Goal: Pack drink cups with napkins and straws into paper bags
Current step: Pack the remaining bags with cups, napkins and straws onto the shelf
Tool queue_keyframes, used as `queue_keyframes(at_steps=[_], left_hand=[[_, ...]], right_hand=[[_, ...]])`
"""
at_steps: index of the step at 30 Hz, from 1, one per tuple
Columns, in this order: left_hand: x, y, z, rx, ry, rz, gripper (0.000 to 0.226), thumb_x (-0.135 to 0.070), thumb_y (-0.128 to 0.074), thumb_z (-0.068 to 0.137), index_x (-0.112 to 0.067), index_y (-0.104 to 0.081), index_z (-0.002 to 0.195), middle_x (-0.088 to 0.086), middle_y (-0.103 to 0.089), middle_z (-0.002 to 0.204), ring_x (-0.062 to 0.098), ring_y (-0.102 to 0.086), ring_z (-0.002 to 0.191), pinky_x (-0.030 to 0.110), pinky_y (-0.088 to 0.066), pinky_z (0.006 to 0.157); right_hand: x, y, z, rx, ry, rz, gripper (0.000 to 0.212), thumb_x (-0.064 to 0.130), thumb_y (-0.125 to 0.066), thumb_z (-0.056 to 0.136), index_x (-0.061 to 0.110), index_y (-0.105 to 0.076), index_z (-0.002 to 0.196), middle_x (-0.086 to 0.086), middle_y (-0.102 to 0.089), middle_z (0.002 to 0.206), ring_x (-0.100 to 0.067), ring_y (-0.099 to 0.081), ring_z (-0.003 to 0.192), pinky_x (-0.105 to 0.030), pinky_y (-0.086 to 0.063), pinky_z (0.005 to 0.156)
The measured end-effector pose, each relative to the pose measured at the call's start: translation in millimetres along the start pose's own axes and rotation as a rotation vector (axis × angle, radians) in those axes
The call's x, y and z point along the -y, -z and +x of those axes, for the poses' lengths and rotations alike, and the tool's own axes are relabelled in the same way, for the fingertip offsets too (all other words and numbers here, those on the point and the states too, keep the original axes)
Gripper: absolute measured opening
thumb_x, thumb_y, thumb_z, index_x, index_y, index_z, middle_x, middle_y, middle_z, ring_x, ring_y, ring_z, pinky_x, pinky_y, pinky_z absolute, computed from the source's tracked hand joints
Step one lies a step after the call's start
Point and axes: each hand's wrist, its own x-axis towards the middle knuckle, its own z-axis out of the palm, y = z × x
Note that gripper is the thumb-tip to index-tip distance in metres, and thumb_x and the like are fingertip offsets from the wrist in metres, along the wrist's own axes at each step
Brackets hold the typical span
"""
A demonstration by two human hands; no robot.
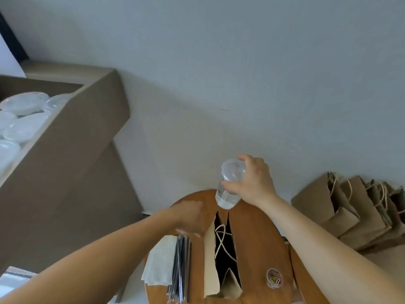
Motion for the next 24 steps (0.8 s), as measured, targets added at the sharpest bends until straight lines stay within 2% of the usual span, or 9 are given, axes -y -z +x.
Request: queue_keyframes(at_steps=[3,5,7,11,13,15,18,21,24], left_hand=[[-11,-48,6,0.133,0.034,-0.077,0.096,-0.064,-0.071,0.061,-0.020,-0.038,0.139,0.001,-0.056,0.123,0.022,-0.056,0.105,0.039,-0.053,0.089],[-20,-77,8,0.152,0.074,-0.126,0.099,-0.077,-0.063,0.056,-0.023,-0.039,0.136,-0.002,-0.058,0.118,0.019,-0.055,0.098,0.034,-0.050,0.081],[-29,-99,11,0.132,0.124,-0.201,0.092,-0.080,-0.056,0.061,-0.021,-0.042,0.131,-0.004,-0.061,0.107,0.016,-0.058,0.089,0.033,-0.052,0.078],[-40,-115,17,0.053,0.210,-0.381,0.040,-0.048,-0.051,0.086,-0.016,-0.054,0.111,0.003,-0.067,0.091,0.020,-0.070,0.082,0.041,-0.060,0.080],[-41,-116,19,0.048,0.215,-0.443,0.026,-0.034,-0.046,0.092,-0.014,-0.056,0.104,0.007,-0.072,0.085,0.021,-0.073,0.077,0.042,-0.061,0.079],[-40,-118,19,0.040,0.231,-0.473,0.023,-0.028,-0.041,0.096,-0.013,-0.058,0.101,0.008,-0.073,0.082,0.017,-0.074,0.069,0.038,-0.062,0.077],[-34,-123,20,-0.016,0.282,-0.531,0.024,-0.021,-0.041,0.099,-0.010,-0.062,0.104,0.004,-0.072,0.085,0.015,-0.073,0.067,0.028,-0.062,0.070],[-31,-125,19,-0.093,0.314,-0.635,0.028,-0.015,-0.042,0.100,0.004,-0.059,0.109,0.008,-0.066,0.079,0.015,-0.064,0.055,0.021,-0.052,0.048],[-30,-125,18,-0.144,0.339,-0.702,0.029,-0.015,-0.043,0.099,0.007,-0.059,0.109,0.008,-0.064,0.072,0.017,-0.063,0.051,0.021,-0.049,0.043]], right_hand=[[-21,-20,-11,0.025,-0.021,0.028,0.092,0.056,-0.078,0.062,0.029,-0.038,0.141,-0.001,-0.038,0.135,-0.024,-0.035,0.127,-0.030,-0.036,0.089],[-29,-31,-18,0.037,-0.025,0.054,0.094,0.060,-0.075,0.059,0.030,-0.038,0.140,0.001,-0.038,0.135,-0.022,-0.034,0.127,-0.030,-0.036,0.089],[-34,-40,-26,0.026,-0.026,0.079,0.096,0.066,-0.069,0.054,0.030,-0.039,0.139,0.002,-0.039,0.134,-0.021,-0.035,0.126,-0.030,-0.037,0.087],[-41,-53,-40,0.006,-0.011,0.102,0.095,0.070,-0.060,0.052,0.031,-0.040,0.136,0.004,-0.039,0.133,-0.019,-0.037,0.123,-0.030,-0.039,0.085],[-44,-56,-47,0.031,-0.006,0.091,0.096,0.072,-0.059,0.052,0.032,-0.039,0.137,0.004,-0.039,0.133,-0.019,-0.037,0.123,-0.029,-0.040,0.086],[-50,-56,-52,0.055,0.016,0.069,0.096,0.072,-0.062,0.053,0.032,-0.038,0.137,0.004,-0.038,0.133,-0.018,-0.037,0.122,-0.029,-0.041,0.087],[-64,-50,-61,0.055,0.107,0.037,0.091,0.063,-0.078,0.060,0.031,-0.039,0.136,0.005,-0.038,0.133,-0.016,-0.037,0.120,-0.029,-0.044,0.089],[-76,-40,-70,0.100,0.233,-0.024,0.087,0.064,-0.076,0.060,0.037,-0.037,0.133,0.012,-0.035,0.131,-0.008,-0.035,0.116,-0.024,-0.044,0.087],[-84,-34,-74,0.237,0.343,-0.099,0.085,0.066,-0.074,0.061,0.040,-0.037,0.132,0.017,-0.032,0.132,-0.006,-0.034,0.118,-0.025,-0.049,0.091]])
